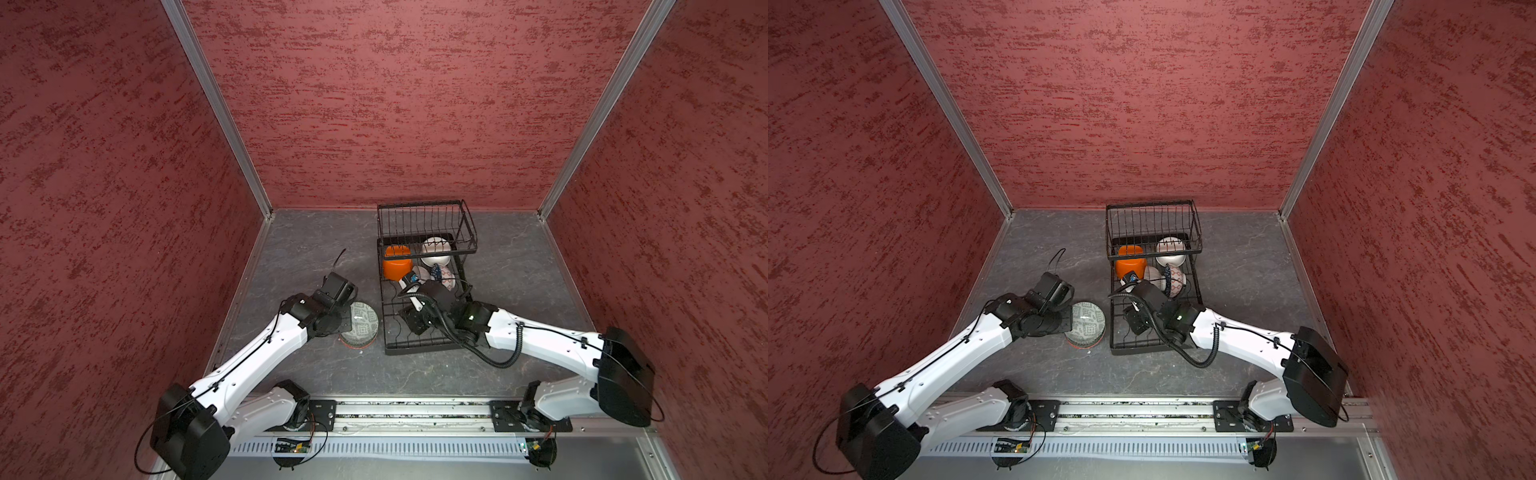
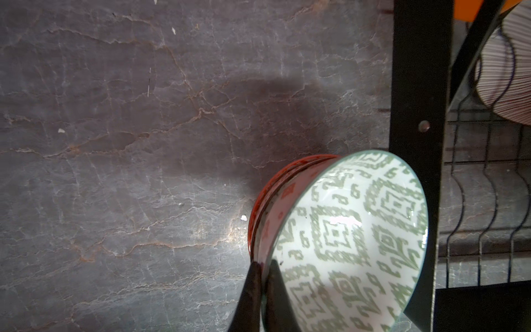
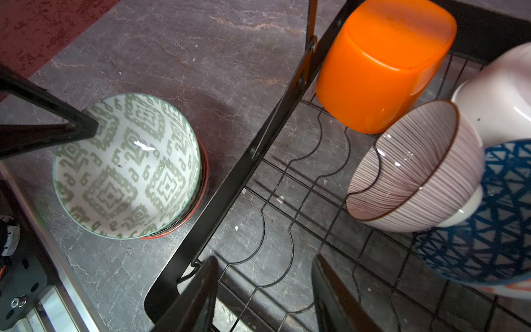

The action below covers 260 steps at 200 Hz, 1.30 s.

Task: Load bowls into a dish rack
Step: Pick up the bowl from the stack of bowls, then place the bowl in the dish rack.

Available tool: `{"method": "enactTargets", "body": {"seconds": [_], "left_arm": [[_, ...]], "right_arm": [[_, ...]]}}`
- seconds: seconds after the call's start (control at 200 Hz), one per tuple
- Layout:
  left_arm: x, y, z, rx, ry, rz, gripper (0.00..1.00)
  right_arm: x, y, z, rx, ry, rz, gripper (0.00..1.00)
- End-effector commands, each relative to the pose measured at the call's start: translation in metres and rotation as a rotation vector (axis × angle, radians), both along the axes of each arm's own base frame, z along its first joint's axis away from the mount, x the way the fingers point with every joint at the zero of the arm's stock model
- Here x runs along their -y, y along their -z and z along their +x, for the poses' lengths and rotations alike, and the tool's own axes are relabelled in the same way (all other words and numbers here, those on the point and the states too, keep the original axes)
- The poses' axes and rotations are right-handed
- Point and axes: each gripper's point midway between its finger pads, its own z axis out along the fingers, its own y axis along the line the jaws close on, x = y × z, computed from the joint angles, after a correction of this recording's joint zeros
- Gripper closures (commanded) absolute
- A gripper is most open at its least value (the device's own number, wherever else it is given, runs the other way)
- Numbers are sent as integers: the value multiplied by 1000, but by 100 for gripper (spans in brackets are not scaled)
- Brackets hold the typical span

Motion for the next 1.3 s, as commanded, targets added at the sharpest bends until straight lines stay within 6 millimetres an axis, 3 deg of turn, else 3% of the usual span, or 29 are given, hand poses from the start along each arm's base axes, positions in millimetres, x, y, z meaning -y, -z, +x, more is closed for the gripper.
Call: {"method": "enactTargets", "body": {"seconds": [0.0, 0.301, 0.686, 1.197, 1.222, 1.298], "left_arm": [[8, -17, 11, 100, 26, -50, 100], [11, -41, 9, 194, 39, -104, 100], [38, -67, 9, 294, 107, -78, 100], [66, -76, 20, 303, 130, -109, 100], [67, -77, 20, 303, 132, -111, 100], [70, -79, 20, 309, 138, -118, 100]], "right_arm": [[-9, -13, 6, 9, 23, 32, 46], [-10, -24, 10, -17, 60, 28, 47], [-14, -64, 10, -17, 67, 79, 48], [-20, -43, 0, -98, 47, 83, 49], [-21, -32, 2, -112, 51, 63, 49], [-22, -29, 3, -116, 60, 61, 50]]}}
